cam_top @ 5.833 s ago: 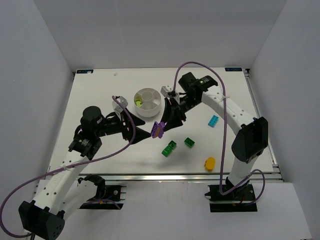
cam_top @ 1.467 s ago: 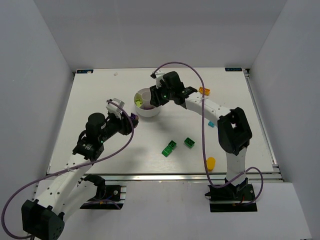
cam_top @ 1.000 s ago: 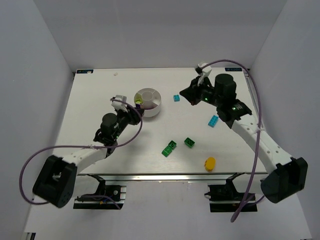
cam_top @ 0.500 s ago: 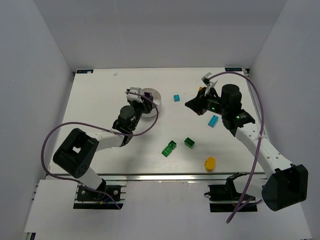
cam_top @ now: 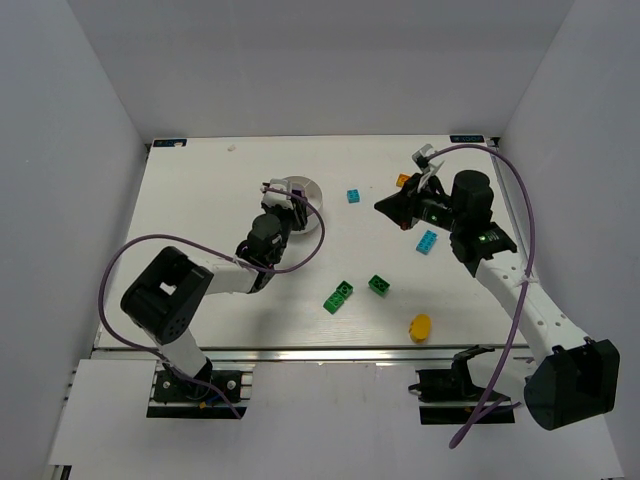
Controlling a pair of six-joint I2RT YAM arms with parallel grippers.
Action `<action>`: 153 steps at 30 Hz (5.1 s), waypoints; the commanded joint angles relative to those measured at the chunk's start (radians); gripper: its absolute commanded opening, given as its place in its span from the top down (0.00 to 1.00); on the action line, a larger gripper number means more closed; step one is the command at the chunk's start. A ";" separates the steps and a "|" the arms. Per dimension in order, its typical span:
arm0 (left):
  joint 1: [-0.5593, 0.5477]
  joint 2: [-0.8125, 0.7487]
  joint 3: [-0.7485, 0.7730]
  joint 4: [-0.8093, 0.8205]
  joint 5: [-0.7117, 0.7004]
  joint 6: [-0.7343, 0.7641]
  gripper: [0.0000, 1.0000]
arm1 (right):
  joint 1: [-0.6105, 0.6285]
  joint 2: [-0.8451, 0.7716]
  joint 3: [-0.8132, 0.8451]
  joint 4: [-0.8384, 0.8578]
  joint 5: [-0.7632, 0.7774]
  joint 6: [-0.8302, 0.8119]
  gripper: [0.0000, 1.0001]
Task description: Sort the legos into containers by color
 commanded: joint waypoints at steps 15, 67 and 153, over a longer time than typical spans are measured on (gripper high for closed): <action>-0.006 0.049 0.038 0.034 -0.092 0.026 0.85 | -0.028 -0.004 -0.024 0.058 -0.059 0.026 1.00; 0.013 -0.552 0.199 -0.812 0.208 -0.097 0.86 | -0.043 0.155 0.140 -0.349 -0.153 -0.474 0.17; 0.013 -0.995 -0.029 -1.253 0.291 0.092 0.11 | 0.205 0.990 0.905 -0.100 0.216 0.242 1.00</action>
